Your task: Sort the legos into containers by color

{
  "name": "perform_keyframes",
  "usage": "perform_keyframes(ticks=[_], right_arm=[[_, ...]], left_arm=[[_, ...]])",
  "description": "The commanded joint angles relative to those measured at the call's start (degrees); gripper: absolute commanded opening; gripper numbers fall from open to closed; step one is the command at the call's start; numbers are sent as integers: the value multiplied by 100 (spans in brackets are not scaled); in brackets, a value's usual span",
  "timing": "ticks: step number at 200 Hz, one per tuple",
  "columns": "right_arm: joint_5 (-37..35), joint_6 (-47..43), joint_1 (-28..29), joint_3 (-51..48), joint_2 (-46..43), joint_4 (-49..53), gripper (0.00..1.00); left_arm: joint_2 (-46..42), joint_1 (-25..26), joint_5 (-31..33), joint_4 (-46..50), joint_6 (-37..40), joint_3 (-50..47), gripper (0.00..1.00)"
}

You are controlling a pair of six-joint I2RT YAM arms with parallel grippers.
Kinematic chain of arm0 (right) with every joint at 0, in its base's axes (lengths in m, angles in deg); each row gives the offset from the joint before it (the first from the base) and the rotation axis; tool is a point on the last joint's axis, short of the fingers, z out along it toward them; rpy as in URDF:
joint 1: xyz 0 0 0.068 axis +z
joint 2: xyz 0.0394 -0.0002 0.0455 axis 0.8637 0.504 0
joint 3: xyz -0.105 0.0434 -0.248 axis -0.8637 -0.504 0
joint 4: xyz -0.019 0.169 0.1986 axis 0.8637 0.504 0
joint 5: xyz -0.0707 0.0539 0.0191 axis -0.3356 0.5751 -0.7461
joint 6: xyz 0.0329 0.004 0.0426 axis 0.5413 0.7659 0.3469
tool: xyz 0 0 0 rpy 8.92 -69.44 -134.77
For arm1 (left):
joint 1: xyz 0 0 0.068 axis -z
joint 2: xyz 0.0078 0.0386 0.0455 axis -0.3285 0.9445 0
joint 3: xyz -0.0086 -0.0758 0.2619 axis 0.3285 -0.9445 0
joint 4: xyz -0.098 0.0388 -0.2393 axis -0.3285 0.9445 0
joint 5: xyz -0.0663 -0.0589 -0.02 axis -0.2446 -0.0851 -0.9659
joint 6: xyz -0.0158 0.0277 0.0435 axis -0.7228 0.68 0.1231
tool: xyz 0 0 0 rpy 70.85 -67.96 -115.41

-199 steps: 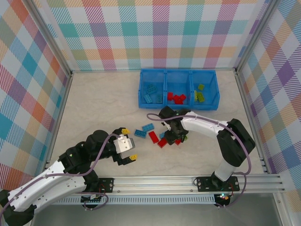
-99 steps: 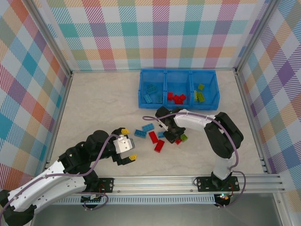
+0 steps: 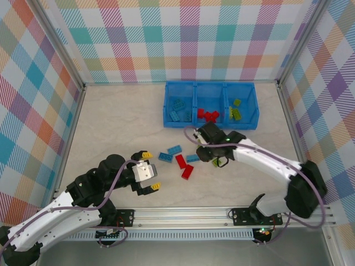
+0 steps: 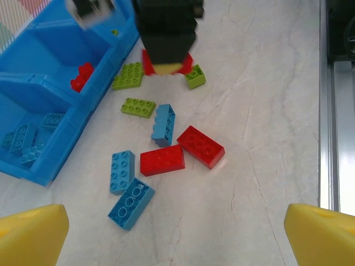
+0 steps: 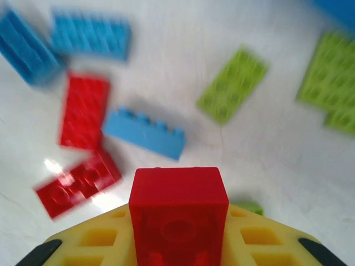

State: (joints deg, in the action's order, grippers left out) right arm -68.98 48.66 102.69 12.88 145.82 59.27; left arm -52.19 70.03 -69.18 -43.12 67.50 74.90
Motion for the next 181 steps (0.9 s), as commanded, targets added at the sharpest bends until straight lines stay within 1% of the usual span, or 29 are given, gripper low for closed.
perform_keyframes(ticks=[1, 14, 28, 40, 59, 77, 88, 98, 104, 105, 109, 113, 116, 131, 146, 152, 161, 172, 181], right_arm=[[-353, 349, -385, -80, -351, -1289, 26], [-474, 335, -725, 65, -214, -1786, 25], [-519, 268, -1061, 429, 278, -2114, 26], [-587, 116, -1257, 835, 894, -2289, 26], [-678, -12, -1487, 1618, 1861, -2293, 28], [-612, 47, -1653, 2118, 2522, -2428, 28], [-615, 144, -1714, 2280, 2798, -2591, 32], [-572, 262, -1811, 2499, 3035, -2518, 36], [-567, 313, -1845, 2617, 3130, -2437, 41], [-564, 333, -1857, 2661, 3160, -2398, 44], [-538, 366, -1876, 2750, 3207, -2335, 51], [-490, 382, -1899, 2823, 3238, -2258, 56], [-439, 384, -1910, 2857, 3247, -2228, 57], [-325, 359, -1923, 2889, 3158, -2184, 59], [-295, 339, -1923, 2721, 2854, -2223, 62], [-255, 348, -1923, 2599, 2671, -2236, 63], [-75, 419, -1919, 2372, 2333, -2268, 66], [403, 540, -1927, 1997, 1822, -2336, 71], [898, 682, -1922, 1588, 1353, -2449, 75]], left_arm=[[0, -59, -54, -141, 89, -88, 100], [12, -58, 37, -128, 72, -88, 100], [13, -57, 120, -102, 72, -88, 100], [4, -58, 193, -75, 71, -86, 100], [-30, -55, 256, -57, 75, -88, 100], [-40, -63, 315, -73, 90, -99, 100], [-40, -66, 344, -60, 95, -102, 100], [-40, -66, 357, -58, 97, -105, 100], [-40, -65, 361, -58, 90, -114, 100], [-40, -66, 362, -58, 89, -114, 100], [-40, -62, 362, -64, 90, -121, 100], [-40, -66, 368, -66, 97, -123, 100], [-40, -66, 375, -67, 94, -123, 100], [-23, -66, 414, -58, 89, -132, 100], [-14, -66, 465, -86, -38, -115, 100], [-13, -65, 489, -144, -199, -91, 100], [-14, -64, 441, -270, -676, -36, 100], [16, -79, 327, -402, -1383, 119, 100], [96, -85, 182, -359, -1778, 358, 100]])
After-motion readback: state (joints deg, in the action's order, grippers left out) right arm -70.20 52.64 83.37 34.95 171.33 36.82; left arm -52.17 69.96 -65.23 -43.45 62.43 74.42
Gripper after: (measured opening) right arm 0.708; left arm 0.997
